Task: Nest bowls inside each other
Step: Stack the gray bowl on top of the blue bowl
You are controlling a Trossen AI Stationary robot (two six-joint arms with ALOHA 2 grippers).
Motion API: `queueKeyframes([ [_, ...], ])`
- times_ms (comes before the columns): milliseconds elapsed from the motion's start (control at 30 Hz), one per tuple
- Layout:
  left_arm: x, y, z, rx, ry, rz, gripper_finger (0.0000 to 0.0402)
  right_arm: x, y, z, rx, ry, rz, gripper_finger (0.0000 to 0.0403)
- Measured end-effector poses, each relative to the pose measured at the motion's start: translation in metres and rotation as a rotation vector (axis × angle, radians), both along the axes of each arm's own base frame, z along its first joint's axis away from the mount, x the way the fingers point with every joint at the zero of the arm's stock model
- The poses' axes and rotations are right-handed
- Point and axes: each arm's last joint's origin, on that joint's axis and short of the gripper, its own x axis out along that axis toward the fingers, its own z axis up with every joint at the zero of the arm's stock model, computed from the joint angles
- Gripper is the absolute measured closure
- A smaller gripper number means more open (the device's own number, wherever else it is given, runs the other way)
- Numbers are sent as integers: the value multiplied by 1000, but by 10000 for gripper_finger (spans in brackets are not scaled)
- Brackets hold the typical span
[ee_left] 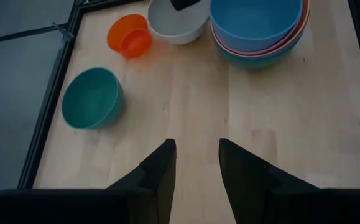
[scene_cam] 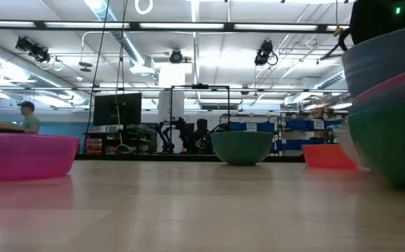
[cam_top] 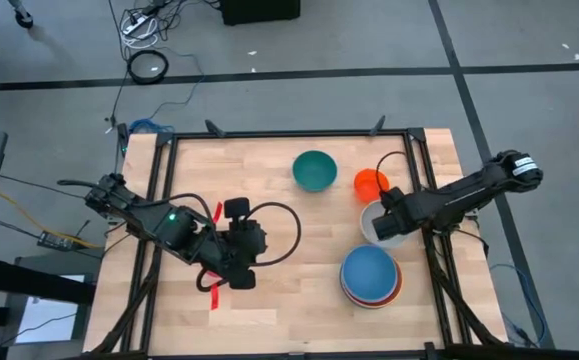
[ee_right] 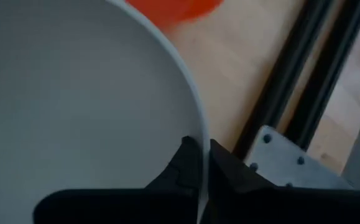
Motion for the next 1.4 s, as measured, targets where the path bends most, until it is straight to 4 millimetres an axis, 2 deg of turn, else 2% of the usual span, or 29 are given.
queueKeyframes([
  [333, 0, 1, 0, 19, -10, 14, 270, -7, 2, 60, -158, -157, 15, 403],
  [433, 0, 1, 0, 21, -11, 15, 270, -4, 6, 76, -187, -237, 41, 403],
  [600, 0, 1, 0, 22, -8, 18, 270, 0, 16, 101, -206, -355, 107, 403],
  [767, -3, 3, -1, 39, 7, 51, 270, 2, 35, 121, -137, -490, 202, 403],
  [1000, -8, 7, -3, 85, 26, 114, 270, 9, 76, 123, 123, -599, 355, 403],
  [1233, -9, 9, -4, 135, 25, 139, 271, 12, 105, 107, 212, -514, 383, 399],
  [1400, -12, 11, -5, 133, 41, 167, 271, 17, 114, 97, 240, -437, 387, 346],
])
